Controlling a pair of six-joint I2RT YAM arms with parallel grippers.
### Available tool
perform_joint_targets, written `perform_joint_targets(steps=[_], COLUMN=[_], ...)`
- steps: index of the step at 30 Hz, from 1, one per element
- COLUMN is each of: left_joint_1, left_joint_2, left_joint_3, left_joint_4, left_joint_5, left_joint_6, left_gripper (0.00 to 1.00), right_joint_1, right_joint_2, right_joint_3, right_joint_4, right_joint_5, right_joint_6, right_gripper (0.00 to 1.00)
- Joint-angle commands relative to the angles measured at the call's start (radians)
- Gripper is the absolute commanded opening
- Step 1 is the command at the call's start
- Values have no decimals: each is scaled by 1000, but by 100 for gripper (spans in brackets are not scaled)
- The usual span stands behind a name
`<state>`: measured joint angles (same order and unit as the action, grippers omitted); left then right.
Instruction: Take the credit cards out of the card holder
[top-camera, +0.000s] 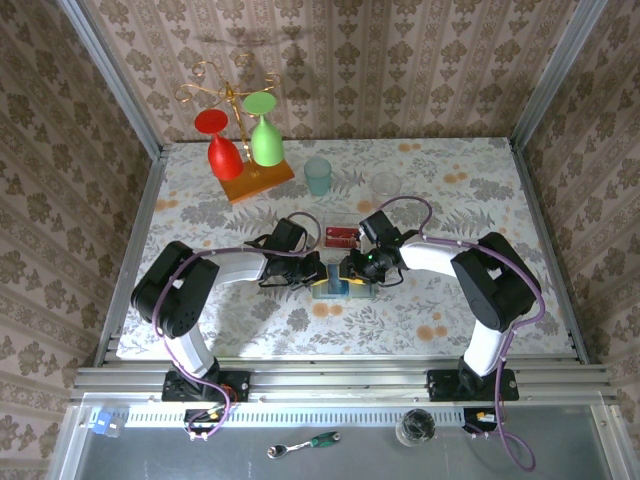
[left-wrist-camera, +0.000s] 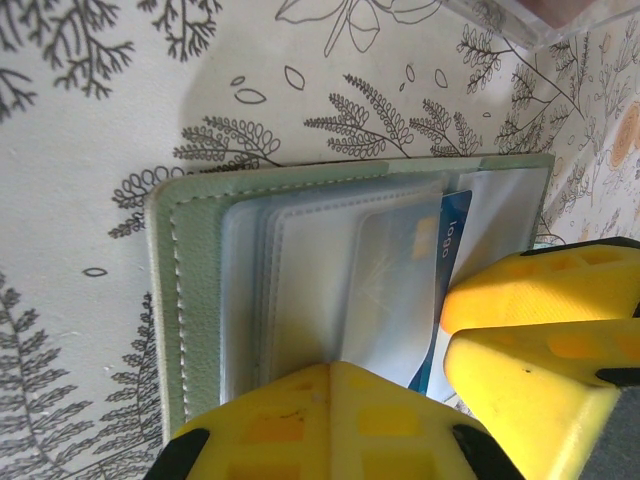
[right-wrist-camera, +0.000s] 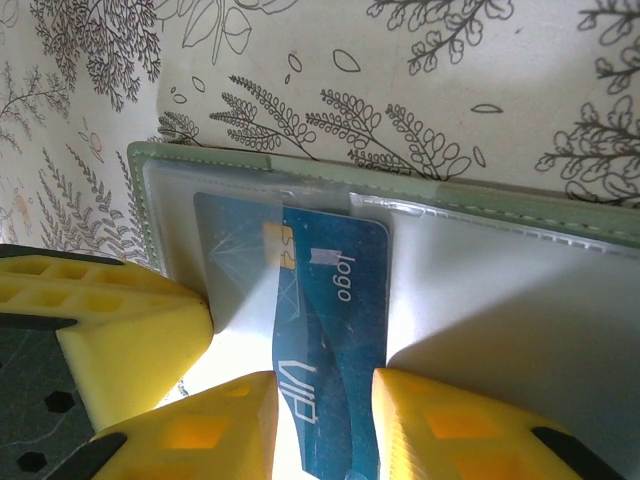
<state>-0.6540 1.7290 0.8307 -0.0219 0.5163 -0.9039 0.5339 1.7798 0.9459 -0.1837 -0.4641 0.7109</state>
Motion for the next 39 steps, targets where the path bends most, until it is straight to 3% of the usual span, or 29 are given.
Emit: perform_joint_targets(steps=[1, 13, 21, 39], left_joint_1=[3, 3, 4, 4], left_joint_2=[24, 26, 26, 23], left_joint_3=[-14, -2, 1, 1], left_joint_4=[-24, -38, -44, -49], left_joint_5=[-5, -5, -4, -6], left_joint_6=[20, 25, 28, 28], left_gripper=[0, 0, 0, 0], right_joint_1=[-5, -9, -21, -25], right_joint_2=[-14, -53, -85, 15], right_joint_3=[-18, -41, -50, -46], right_joint_4=[3, 73, 44, 74], right_joint_5=[-4, -53, -18, -74], right_joint_6=[12, 33, 26, 38], right_gripper=[34, 33, 33, 31])
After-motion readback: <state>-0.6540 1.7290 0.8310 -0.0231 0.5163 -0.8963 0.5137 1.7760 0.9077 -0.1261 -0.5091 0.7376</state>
